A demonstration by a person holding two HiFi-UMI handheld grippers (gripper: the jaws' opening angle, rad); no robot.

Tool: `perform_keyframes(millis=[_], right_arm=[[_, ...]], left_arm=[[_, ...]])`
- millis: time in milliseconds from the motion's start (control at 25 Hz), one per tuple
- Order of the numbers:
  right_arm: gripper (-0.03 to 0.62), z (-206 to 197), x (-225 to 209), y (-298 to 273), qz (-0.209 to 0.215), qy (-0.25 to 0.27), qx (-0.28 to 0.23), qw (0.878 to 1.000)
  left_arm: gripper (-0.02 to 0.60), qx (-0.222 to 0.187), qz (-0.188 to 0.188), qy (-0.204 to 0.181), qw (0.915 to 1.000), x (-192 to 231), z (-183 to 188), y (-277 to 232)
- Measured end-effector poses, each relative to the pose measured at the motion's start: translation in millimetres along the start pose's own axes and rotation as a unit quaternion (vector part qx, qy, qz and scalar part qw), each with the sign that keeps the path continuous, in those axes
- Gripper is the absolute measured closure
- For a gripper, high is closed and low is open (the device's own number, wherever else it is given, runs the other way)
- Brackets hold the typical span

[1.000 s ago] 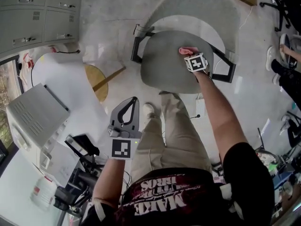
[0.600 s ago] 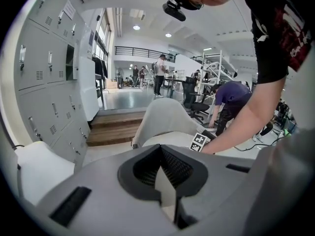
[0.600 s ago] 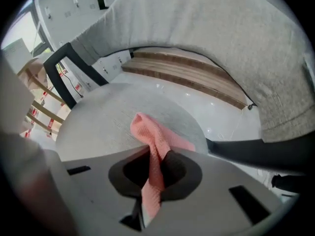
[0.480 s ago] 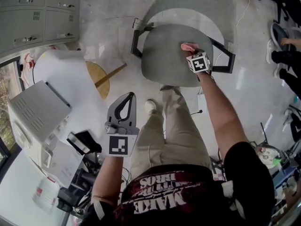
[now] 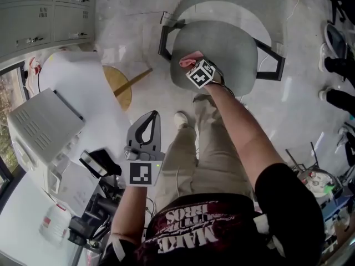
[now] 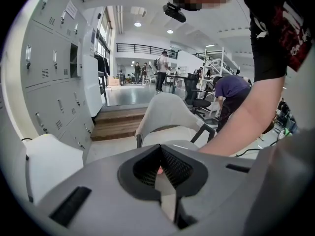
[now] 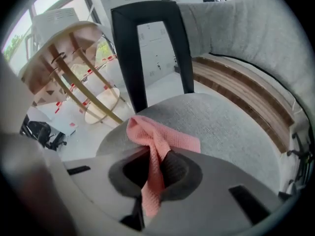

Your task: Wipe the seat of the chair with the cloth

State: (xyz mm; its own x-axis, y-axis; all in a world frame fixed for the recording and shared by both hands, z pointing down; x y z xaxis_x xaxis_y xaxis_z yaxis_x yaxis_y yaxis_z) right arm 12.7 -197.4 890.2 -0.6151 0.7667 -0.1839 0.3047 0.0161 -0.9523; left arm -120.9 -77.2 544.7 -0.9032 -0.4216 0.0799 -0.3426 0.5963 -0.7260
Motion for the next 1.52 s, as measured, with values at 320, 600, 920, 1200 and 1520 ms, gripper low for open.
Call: perform_keyframes(millis=[320,600,920,1200,1520], right_arm=[[0.563,-76,-49,24,-0.045,-0.013,0.035,0.998],[0.563,-175,-104,58,-0.099,-0.074,0.095,0.988],[0.562,-154,-93,72,-0.112,-0.112,0.053,0.986],[0.562,-65,10,37,-0.013,-0.019,-0.011,1.000],[0.562,-47,64,2,0.014,0.063,0.037,0.997]], left_arm=[[0.581,-0.017,-0.004,0.001,0.9998,-6,7,-1],[0.580,-0.024,-0.016,-0.013,0.9995,-18,16,-2],[0.580,-0.032,-0.015,-0.030,0.9989,-22,22,11],[0.581,-0.021,-0.014,-0.028,0.9993,-24,7,24],[0.581,-0.002,0.001,-0.021,0.9998,-12,-7,36]])
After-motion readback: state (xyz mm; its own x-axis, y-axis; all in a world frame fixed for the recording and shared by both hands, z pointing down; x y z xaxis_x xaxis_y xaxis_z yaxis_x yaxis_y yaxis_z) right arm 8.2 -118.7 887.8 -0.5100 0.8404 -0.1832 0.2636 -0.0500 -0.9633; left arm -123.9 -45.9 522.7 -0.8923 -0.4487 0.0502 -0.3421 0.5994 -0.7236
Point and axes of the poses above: the fingertips, and each gripper's own axes: y backward along the fingers, x to its left, z out of its top, the point moved 6 cm from there along y, backward along the fingers, and after that the axes turned 8 degrees about x, right-handed, at the moved point
